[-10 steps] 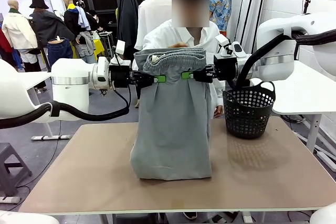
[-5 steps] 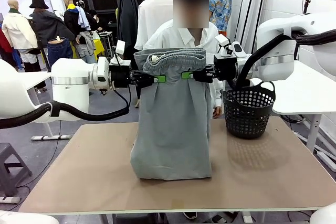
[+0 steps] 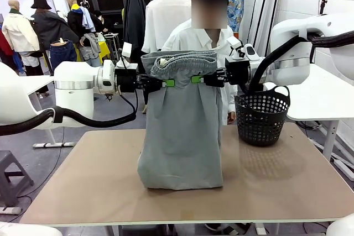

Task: Fold the training pants.
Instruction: Fold the Training pants in half.

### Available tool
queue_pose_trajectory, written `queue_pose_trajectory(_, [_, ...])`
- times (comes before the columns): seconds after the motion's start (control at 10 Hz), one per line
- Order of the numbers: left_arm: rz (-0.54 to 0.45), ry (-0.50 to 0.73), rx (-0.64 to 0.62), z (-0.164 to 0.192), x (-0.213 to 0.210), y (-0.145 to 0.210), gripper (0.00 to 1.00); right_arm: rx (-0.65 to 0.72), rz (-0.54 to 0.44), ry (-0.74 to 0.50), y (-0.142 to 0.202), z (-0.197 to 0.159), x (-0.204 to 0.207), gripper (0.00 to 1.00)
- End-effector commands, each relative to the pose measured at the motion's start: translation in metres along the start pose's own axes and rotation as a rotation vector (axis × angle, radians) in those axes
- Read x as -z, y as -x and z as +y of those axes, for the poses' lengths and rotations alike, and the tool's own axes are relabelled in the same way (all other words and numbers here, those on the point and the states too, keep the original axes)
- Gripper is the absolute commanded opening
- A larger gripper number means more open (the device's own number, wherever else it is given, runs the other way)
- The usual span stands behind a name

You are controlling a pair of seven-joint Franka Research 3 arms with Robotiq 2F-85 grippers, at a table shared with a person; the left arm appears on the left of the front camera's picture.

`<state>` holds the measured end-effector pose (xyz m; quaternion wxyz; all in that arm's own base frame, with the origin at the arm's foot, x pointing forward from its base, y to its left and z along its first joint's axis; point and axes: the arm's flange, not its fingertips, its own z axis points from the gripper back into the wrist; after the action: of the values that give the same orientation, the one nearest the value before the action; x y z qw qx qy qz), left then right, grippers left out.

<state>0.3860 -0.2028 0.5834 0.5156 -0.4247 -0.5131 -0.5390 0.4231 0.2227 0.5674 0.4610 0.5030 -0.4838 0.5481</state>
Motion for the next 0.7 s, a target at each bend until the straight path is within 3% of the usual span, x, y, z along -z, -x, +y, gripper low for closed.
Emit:
queue_pose_trajectory(0.0, [-0.026,-0.001,0.007,-0.0033,-0.0002,-0.0027,0.0,0.005,-0.012,0.005,-0.0023,0.0022,0.0012,0.0])
queue_pose_trajectory(0.6, [-0.026,-0.001,0.007,-0.0033,-0.0002,-0.0027,0.0,0.005,-0.012,0.005,-0.0023,0.0022,0.0012,0.0])
